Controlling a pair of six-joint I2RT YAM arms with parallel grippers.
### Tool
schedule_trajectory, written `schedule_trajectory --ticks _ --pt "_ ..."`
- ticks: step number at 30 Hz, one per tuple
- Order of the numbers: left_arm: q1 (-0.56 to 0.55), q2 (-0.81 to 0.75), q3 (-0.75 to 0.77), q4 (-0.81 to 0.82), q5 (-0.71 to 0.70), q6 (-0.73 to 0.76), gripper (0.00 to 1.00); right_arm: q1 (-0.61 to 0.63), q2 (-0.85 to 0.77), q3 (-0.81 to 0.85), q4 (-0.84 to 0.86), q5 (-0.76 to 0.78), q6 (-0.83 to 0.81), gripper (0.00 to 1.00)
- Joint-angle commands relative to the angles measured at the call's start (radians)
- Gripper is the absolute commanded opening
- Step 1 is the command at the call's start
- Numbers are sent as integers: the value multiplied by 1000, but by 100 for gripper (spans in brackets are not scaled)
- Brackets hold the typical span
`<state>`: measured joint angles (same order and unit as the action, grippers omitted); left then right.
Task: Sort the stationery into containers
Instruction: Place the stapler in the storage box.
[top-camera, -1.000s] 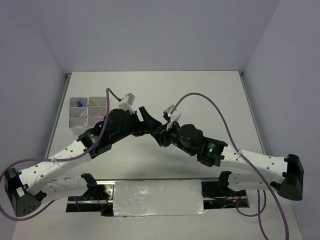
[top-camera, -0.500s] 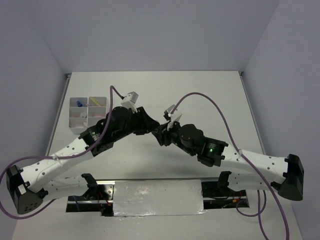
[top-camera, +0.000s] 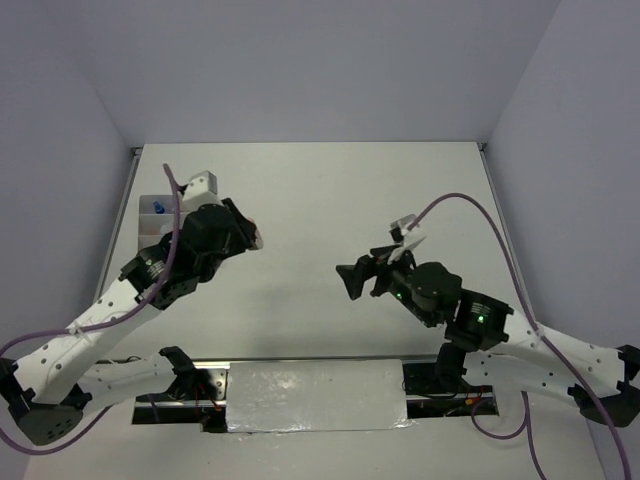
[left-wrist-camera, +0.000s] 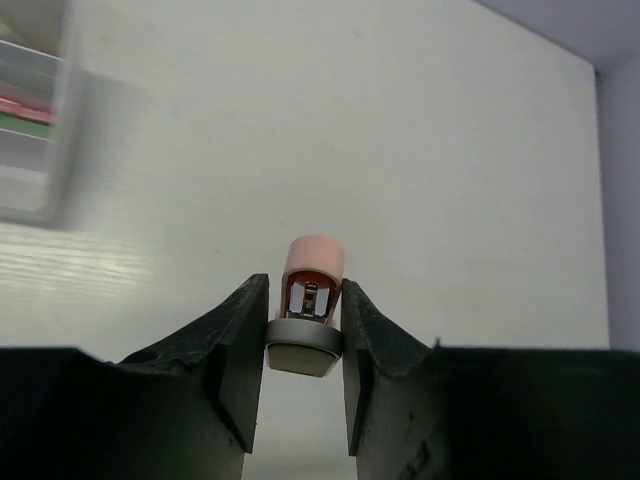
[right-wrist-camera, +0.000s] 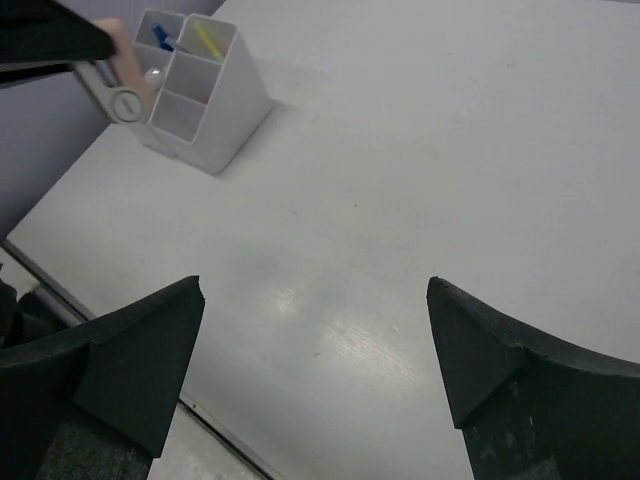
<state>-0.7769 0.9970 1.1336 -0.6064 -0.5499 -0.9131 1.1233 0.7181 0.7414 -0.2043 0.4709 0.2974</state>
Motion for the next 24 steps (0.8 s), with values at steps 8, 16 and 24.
schedule_trajectory --ticks 8,16,24 --pt "422 -75 -38 -122 -56 124 0 -5 -144 -46 -520 310 370 100" --pt "735 -18 -118 -20 126 203 0 -11 -160 -86 -575 419 485 100" --pt "769 23 -155 14 125 157 0 -19 -161 -132 -589 474 549 100"
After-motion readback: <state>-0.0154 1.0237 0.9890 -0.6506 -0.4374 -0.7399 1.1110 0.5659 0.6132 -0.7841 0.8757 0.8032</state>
